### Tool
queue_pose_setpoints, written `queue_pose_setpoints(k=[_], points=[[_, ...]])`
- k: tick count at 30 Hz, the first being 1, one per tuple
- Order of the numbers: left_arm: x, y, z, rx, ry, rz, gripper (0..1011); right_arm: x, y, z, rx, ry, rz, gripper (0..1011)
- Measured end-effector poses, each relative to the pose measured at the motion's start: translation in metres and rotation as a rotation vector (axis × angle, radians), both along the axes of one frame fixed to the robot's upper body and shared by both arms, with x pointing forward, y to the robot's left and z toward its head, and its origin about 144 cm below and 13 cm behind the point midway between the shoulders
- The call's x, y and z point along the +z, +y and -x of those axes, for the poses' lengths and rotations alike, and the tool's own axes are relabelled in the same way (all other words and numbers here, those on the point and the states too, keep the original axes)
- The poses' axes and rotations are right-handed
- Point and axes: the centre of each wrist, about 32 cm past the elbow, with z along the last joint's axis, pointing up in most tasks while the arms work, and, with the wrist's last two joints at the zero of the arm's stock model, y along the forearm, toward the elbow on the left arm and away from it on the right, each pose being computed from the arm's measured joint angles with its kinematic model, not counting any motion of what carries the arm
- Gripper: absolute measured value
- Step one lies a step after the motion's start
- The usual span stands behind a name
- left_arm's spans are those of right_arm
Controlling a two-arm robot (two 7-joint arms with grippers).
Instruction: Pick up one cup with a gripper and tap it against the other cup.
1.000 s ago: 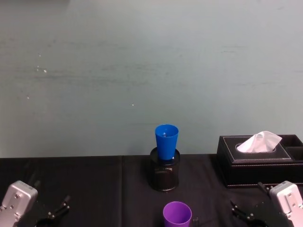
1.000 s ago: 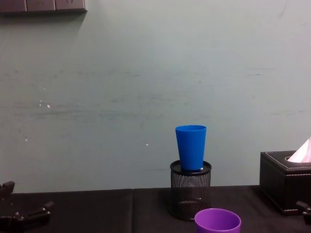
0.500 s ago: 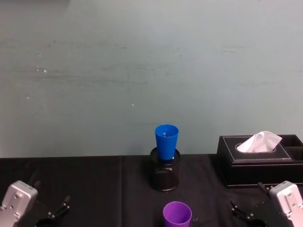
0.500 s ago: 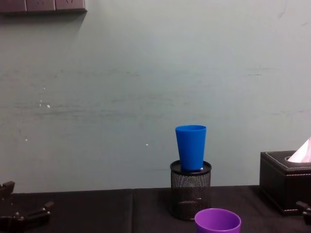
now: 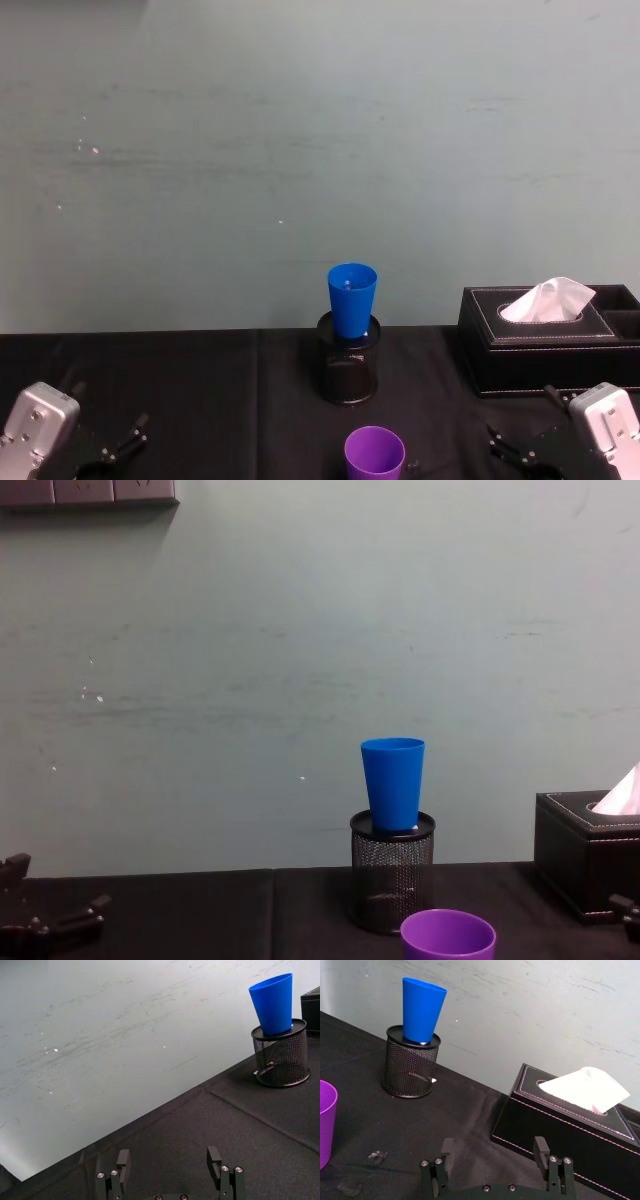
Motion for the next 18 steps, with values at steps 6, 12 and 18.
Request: queue_pose_setpoints(k=[6, 12, 18], points=[[0.0, 0.0, 0.0, 0.0, 0.0, 0.0, 1000, 0.002, 0.0, -0.001, 0.007, -0.017, -0.005, 1003], [0.0, 0.0, 0.0, 0.0, 0.0, 0.0, 1000, 0.012, -0.002, 0.001, 0.025, -0.057, -0.031, 1003], [0.0, 0.0, 0.0, 0.0, 0.0, 0.0, 1000, 0.021, -0.004, 0.007, 0.071, -0.061, -0.072, 1003]])
